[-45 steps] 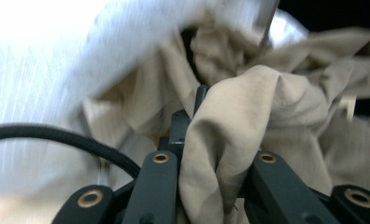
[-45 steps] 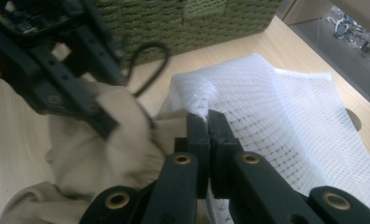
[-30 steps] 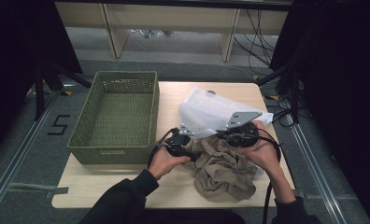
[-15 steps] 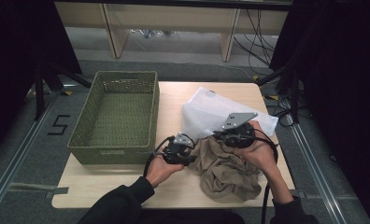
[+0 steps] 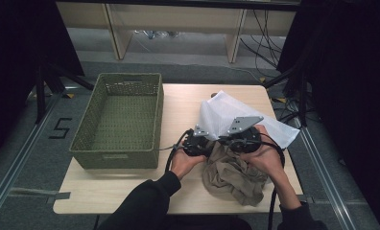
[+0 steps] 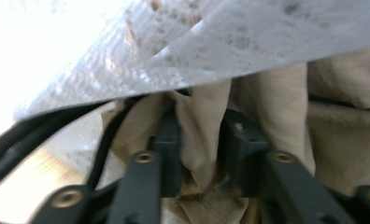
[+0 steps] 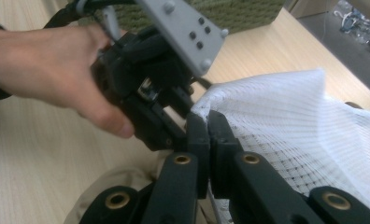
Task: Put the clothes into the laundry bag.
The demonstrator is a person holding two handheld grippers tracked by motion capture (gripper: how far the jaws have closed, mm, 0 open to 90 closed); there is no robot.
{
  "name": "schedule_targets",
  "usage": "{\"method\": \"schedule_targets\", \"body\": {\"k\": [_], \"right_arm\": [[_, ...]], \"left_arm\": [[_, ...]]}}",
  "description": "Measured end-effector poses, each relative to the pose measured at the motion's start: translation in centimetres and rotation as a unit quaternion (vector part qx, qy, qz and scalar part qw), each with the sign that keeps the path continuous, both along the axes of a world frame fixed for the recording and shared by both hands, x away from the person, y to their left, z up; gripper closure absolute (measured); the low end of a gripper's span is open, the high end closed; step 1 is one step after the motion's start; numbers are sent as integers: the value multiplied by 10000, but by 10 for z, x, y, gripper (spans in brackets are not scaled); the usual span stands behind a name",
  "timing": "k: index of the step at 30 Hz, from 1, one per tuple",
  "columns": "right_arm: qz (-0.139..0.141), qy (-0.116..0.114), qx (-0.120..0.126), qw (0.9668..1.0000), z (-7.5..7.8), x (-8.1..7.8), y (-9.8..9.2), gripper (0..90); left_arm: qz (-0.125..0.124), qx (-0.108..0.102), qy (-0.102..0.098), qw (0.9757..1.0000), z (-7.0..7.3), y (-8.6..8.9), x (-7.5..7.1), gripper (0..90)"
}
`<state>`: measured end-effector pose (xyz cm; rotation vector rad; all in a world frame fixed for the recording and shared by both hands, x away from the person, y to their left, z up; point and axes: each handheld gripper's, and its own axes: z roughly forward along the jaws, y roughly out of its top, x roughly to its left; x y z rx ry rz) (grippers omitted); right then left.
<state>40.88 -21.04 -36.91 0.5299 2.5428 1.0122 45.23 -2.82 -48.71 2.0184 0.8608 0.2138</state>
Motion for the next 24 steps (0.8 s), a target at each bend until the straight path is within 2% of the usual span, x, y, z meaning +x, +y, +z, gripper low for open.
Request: {"method": "schedule_targets", "body": {"k": [1, 2, 3, 4, 5, 6, 8, 9, 12, 13, 14, 15, 16, 17, 18, 19, 20, 21, 22, 23, 24], "right_arm": [[0, 0, 0, 10000, 0, 0, 0, 900], [-97, 68, 41, 9999, 0, -1, 0, 900], [-97, 57, 37, 9999, 1, -2, 0, 900], [-97, 57, 37, 9999, 1, -2, 0, 900], [-25, -15, 24, 10000, 2, -1, -1, 900], [-51, -72, 42, 10000, 4, -2, -1, 900], [-19, -64, 37, 10000, 5, -3, -1, 900], [-5, -76, 29, 10000, 5, -5, 0, 900], [8, -60, 30, 10000, 5, -5, 1, 900], [6, -100, 36, 9999, 5, -5, 2, 900], [68, -41, 11, 10000, 3, -5, 3, 900], [68, -41, 11, 10000, 3, -5, 3, 900], [130, -47, -10, 9999, 3, -4, 3, 900], [48, -27, 2, 10000, 2, -4, 5, 900], [48, -27, 2, 10000, 2, -4, 5, 900], [62, -23, -24, 10000, 1, -4, 5, 900], [84, -24, -24, 10000, 0, -4, 5, 900], [84, -24, -24, 10000, 0, -4, 5, 900], [77, -31, -13, 10000, 1, -4, 4, 900], [40, -62, -27, 10000, 1, -5, 4, 900], [1, -96, -3, 10000, 1, -6, 3, 900]], "left_arm": [[-53, 116, -7, 9999, 2, 2, -4, 614], [-107, 363, -1, 9993, 5, 5, -9, 479], [-14, 359, 39, 9993, 7, 10, -18, 422], [-14, 359, 39, 9993, 7, 10, -18, 380], [10, 419, -5, 9991, 9, 15, -22, 380], [97, 414, 1, 9991, 7, 25, -25, 295], [167, 352, 19, 9992, 5, 31, -25, 276], [239, 259, 118, 9993, -1, 35, -23, 263], [301, 313, 135, 9990, -7, 35, -19, 222], [264, 183, 138, 9994, -9, 32, -18, 232], [79, -1, 151, 9999, -11, 29, -14, 450], [-60, -210, 206, 9995, -12, 26, -13, 450], [-218, -409, 231, 9987, -12, 21, -13, 562], [-361, -444, 62, 9983, -9, 16, -16, 760], [-361, -444, 62, 9983, -9, 16, -16, 807], [-570, -511, -312, 9966, -1, 5, -28, 829], [-570, -511, -312, 9966, -1, 5, -28, 834], [-594, -615, -403, 9955, 5, -1, -34, 834], [-544, -564, -669, 9947, 14, -9, -40, 828], [-500, -570, -749, 9943, 17, -11, -39, 821], [-417, -657, -628, 9950, 17, -12, -35, 807]]}}
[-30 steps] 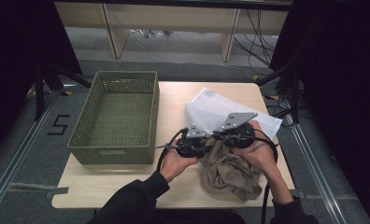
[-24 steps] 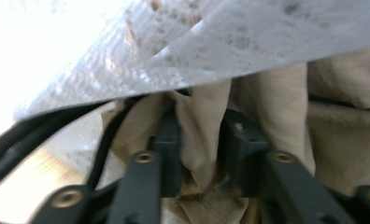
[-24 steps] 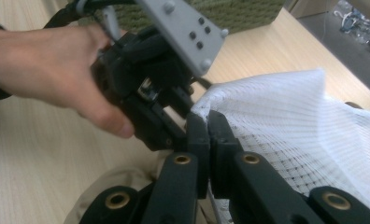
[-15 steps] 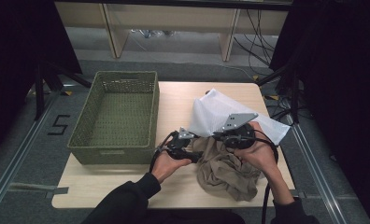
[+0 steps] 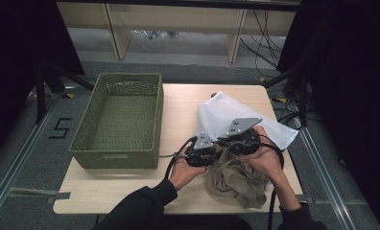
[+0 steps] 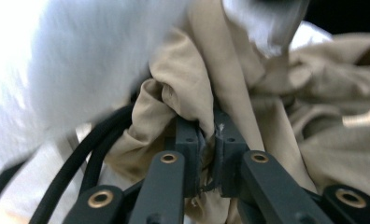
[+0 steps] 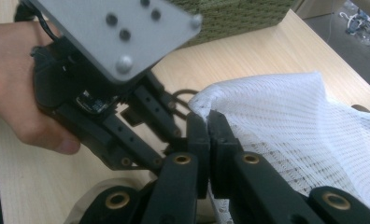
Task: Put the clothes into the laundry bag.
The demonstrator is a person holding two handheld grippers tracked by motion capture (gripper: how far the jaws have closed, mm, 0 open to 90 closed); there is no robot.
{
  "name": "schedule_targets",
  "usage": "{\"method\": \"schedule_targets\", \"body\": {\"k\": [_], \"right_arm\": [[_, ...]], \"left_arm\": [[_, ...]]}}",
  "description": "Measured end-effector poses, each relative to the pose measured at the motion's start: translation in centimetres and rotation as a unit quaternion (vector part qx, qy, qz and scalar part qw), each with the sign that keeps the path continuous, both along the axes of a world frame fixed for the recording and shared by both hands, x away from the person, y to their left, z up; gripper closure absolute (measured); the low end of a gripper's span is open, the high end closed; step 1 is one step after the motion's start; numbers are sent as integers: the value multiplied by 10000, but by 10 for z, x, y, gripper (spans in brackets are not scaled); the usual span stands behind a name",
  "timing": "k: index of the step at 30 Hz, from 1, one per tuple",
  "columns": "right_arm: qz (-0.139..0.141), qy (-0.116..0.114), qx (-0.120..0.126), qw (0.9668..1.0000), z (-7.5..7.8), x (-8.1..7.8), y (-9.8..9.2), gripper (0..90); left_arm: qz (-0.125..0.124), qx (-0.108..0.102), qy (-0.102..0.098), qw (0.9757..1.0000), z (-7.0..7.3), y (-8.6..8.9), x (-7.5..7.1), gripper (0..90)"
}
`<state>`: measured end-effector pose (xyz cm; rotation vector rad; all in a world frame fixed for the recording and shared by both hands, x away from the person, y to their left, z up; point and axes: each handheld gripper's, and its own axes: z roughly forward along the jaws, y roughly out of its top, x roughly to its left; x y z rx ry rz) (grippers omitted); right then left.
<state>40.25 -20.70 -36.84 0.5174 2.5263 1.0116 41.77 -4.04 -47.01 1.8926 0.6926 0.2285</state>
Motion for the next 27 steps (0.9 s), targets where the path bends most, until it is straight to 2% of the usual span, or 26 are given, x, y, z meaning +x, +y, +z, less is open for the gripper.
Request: {"method": "schedule_targets", "body": {"k": [1, 3, 4, 5, 6, 7, 8, 9, 10, 11, 12, 13, 14, 15, 16, 17, 19, 20, 21, 22, 23, 24, 25, 26, 27], "right_arm": [[8, 105, 5, 9999, 2, -2, -2, 900], [17, 85, 4, 10000, 2, -3, -4, 900], [17, 85, 4, 10000, 2, -3, -4, 900], [5, 93, 3, 10000, 1, -3, -6, 900], [-24, 103, 14, 9999, 0, -2, -7, 900], [-24, 103, 14, 9999, 0, -2, -7, 900], [-7, 111, 15, 9999, -1, -2, -8, 900], [-11, 130, 38, 9999, -1, -1, -8, 900], [-4, 169, 55, 9998, -2, -1, -9, 900], [40, 137, 46, 9999, -2, -1, -8, 900], [40, 137, 46, 9999, -2, -1, -8, 900], [-17, 136, 40, 9999, 0, -2, -8, 900], [5, 120, 40, 9999, 0, -2, -8, 900], [17, 117, 34, 9999, 0, -3, -7, 900], [-18, 146, 41, 9999, 0, -4, -7, 900], [-11, 119, 27, 9999, 0, -3, -7, 900], [44, 109, 14, 9999, 0, -3, -6, 900], [-31, 178, 35, 9998, 0, -5, -5, 900], [-31, 178, 35, 9998, 0, -5, -5, 900], [15, 150, 21, 9999, 0, -4, -5, 900], [47, 114, 30, 9999, 1, -3, -6, 900], [47, 114, 30, 9999, 1, -3, -6, 900], [52, 102, 21, 9999, 1, -3, -6, 900], [-4, 139, 32, 9999, 0, -3, -8, 900], [22, 108, 22, 9999, 0, -3, -8, 900]], "left_arm": [[16, 38, 32, 10000, -2, 0, 7, 790], [244, 275, 39, 9993, -12, 1, 19, 750], [244, 275, 39, 9993, -12, 1, 19, 726], [295, 290, 167, 9990, -19, 3, 24, 696], [366, 114, 504, 9980, -26, 9, 25, 663], [366, 114, 504, 9980, -26, 9, 25, 619], [363, 185, 497, 9979, -25, 12, 22, 619], [442, 276, 471, 9975, -23, 15, 17, 558], [544, 469, 430, 9965, -19, 22, 11, 436], [543, 566, 411, 9961, -16, 27, 9, 389], [543, 566, 411, 9961, -16, 27, 9, 349], [620, 729, 468, 9943, -12, 36, 8, 319], [620, 729, 468, 9943, -12, 36, 8, 289], [773, 848, 603, 9916, -11, 41, 12, 248], [773, 848, 603, 9916, -11, 41, 12, 216], [682, 763, 777, 9917, -15, 41, 20, 213], [627, 680, 729, 9930, -20, 36, 27, 226], [627, 680, 729, 9930, -20, 36, 27, 259], [434, 771, 752, 9932, -22, 33, 31, 259], [310, 707, 747, 9942, -26, 29, 34, 308], [392, 465, 715, 9956, -32, 21, 34, 525], [392, 465, 715, 9956, -32, 21, 34, 626], [305, 394, 547, 9973, -30, 22, 31, 626], [179, 170, 354, 9991, -23, 18, 23, 767], [35, 112, 190, 9998, -18, 15, 18, 790]]}}
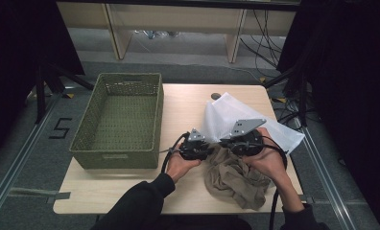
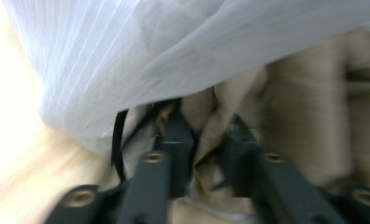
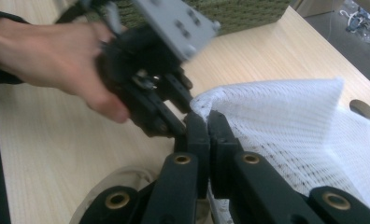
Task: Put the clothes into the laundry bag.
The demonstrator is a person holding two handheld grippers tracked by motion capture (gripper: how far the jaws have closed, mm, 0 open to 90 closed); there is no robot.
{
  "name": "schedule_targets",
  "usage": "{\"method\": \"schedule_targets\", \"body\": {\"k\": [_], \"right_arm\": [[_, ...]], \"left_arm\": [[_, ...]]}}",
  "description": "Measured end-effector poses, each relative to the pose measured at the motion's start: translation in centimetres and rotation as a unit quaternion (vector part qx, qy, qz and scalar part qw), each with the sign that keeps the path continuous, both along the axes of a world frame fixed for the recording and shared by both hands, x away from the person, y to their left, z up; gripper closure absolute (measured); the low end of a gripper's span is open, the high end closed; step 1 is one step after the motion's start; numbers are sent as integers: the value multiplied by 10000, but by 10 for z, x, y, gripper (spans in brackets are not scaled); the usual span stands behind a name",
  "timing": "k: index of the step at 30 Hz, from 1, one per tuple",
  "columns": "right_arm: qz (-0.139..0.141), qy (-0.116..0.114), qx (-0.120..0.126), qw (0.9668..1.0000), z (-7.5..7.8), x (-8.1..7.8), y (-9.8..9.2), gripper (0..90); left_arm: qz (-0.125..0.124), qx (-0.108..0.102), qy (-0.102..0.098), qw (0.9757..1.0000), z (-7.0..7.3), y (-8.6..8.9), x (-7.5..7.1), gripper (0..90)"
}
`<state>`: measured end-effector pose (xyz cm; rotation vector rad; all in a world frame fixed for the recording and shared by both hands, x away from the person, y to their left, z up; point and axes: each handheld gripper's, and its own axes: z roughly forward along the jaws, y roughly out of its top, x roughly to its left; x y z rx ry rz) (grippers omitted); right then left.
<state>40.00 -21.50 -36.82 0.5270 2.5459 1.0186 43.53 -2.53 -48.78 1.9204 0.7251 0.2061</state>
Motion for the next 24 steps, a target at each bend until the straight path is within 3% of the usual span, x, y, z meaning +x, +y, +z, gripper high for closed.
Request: {"method": "schedule_targets", "body": {"k": [1, 2, 4, 7, 8, 9, 10, 13, 14, 18, 22, 23, 24], "right_arm": [[0, 0, 0, 10000, 0, 0, 0, 900], [-13, 13, 13, 10000, -1, 0, -1, 900], [-50, 1, 21, 10000, -2, -1, 0, 900], [48, 13, -53, 10000, -2, -2, 1, 900], [62, 58, -90, 9999, -3, -5, 1, 900], [51, 108, -116, 9999, -5, -6, 1, 900], [27, 137, -113, 9998, -8, -7, 0, 900], [33, 210, -155, 9997, -14, -7, -3, 900], [0, 334, -206, 9992, -19, -9, -7, 900], [-9, 400, -273, 9988, -25, -10, -12, 900], [-99, 341, -180, 9992, -20, -12, -16, 900], [-57, 224, -181, 9996, -16, -12, -17, 900], [-97, 255, -145, 9995, -14, -13, -18, 900]], "left_arm": [[0, 0, 0, 10000, 0, 0, 0, 797], [-272, -1, -179, 9995, 11, -7, -9, 798], [-288, 70, -253, 9992, 14, -11, -9, 797], [-148, 80, -280, 9995, 9, -14, 2, 764], [25, 0, -121, 9999, 4, -14, 6, 725], [91, 27, 166, 9998, -8, -11, 13, 685], [101, 8, 312, 9995, -12, -8, 15, 635], [111, -36, 418, 9991, -15, 0, 14, 541], [102, -95, 595, 9981, -12, 10, 10, 501], [105, 73, 694, 9975, -3, 24, -2, 375], [-251, 107, 691, 9972, 7, 32, -35, 348], [-427, 136, 741, 9962, 8, 31, -44, 322], [-637, 166, 700, 9954, 9, 25, -61, 303]]}}
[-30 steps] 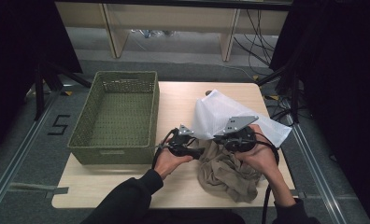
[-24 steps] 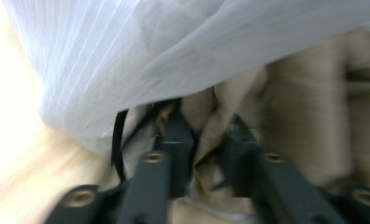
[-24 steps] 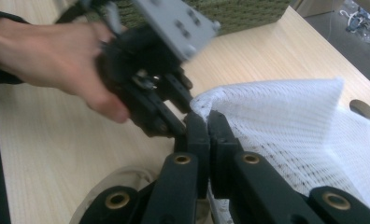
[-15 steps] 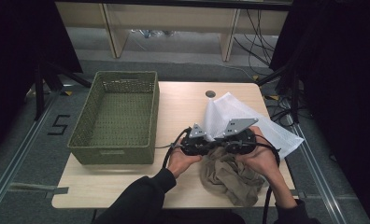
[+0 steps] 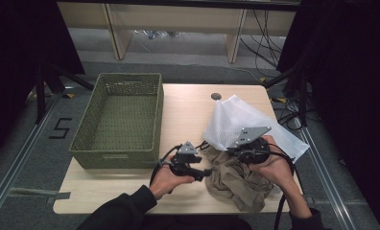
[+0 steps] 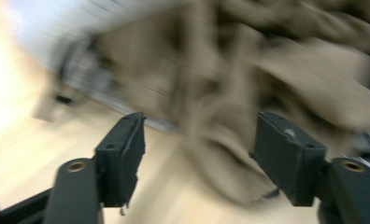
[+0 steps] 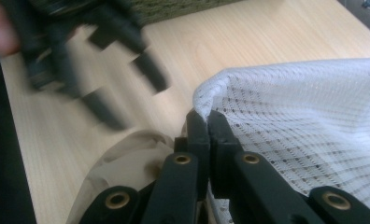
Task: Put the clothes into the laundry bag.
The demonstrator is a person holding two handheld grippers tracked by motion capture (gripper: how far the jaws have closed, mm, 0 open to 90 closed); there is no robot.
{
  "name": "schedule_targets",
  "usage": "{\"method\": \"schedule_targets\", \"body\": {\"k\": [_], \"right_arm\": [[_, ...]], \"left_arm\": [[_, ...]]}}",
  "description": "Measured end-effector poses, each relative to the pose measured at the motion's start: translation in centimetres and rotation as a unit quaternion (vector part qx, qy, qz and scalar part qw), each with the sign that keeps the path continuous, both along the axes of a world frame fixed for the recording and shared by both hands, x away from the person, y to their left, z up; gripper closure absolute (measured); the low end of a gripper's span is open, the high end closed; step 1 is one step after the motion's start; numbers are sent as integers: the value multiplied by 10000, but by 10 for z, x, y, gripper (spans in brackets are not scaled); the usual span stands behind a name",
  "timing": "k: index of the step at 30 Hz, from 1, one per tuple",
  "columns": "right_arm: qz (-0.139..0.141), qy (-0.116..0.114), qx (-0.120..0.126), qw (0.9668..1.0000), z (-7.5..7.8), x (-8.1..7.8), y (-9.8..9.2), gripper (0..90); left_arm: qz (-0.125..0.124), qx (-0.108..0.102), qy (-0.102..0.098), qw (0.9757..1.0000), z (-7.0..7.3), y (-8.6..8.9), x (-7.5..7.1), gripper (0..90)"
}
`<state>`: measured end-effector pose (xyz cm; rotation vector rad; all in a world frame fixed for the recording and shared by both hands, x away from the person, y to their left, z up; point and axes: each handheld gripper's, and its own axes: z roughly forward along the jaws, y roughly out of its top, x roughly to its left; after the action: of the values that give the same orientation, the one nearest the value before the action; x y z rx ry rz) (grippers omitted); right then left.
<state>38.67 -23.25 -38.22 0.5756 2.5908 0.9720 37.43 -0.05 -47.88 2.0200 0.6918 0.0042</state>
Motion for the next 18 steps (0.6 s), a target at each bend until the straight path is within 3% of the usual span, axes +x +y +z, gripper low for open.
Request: {"method": "schedule_targets", "body": {"k": [3, 4, 10, 12, 13, 14, 15, 16, 17, 18], "right_arm": [[3, -19, -13, 10000, 3, -2, 0, 900], [45, -26, -7, 10000, 7, -3, -1, 900], [181, -97, 135, 9997, 15, -6, 3, 900], [313, -109, 207, 9992, 19, -9, 10, 900], [313, -109, 207, 9992, 19, -9, 10, 900], [346, -68, 239, 9991, 20, -10, 12, 900], [377, -83, 237, 9990, 21, -11, 15, 900], [529, -76, 314, 9981, 22, -12, 19, 900], [529, -76, 314, 9981, 22, -12, 19, 900], [572, -72, 324, 9978, 23, -13, 20, 900]], "left_arm": [[-120, 17, -127, 9998, -1, -11, -12, 245], [-221, 63, -297, 9993, -4, -23, -19, 238], [-231, 113, -628, 9977, -10, -49, -32, 179], [-212, 80, -658, 9976, -10, -55, -35, 261], [-147, 13, -707, 9974, -11, -59, -36, 261], [-122, 75, -780, 9968, -12, -61, -36, 349], [-88, 115, -838, 9964, -13, -63, -35, 491], [103, 234, -1049, 9942, -16, -66, -29, 694], [103, 234, -1049, 9942, -16, -66, -29, 743], [262, 276, -1086, 9934, -17, -67, -26, 743]]}}
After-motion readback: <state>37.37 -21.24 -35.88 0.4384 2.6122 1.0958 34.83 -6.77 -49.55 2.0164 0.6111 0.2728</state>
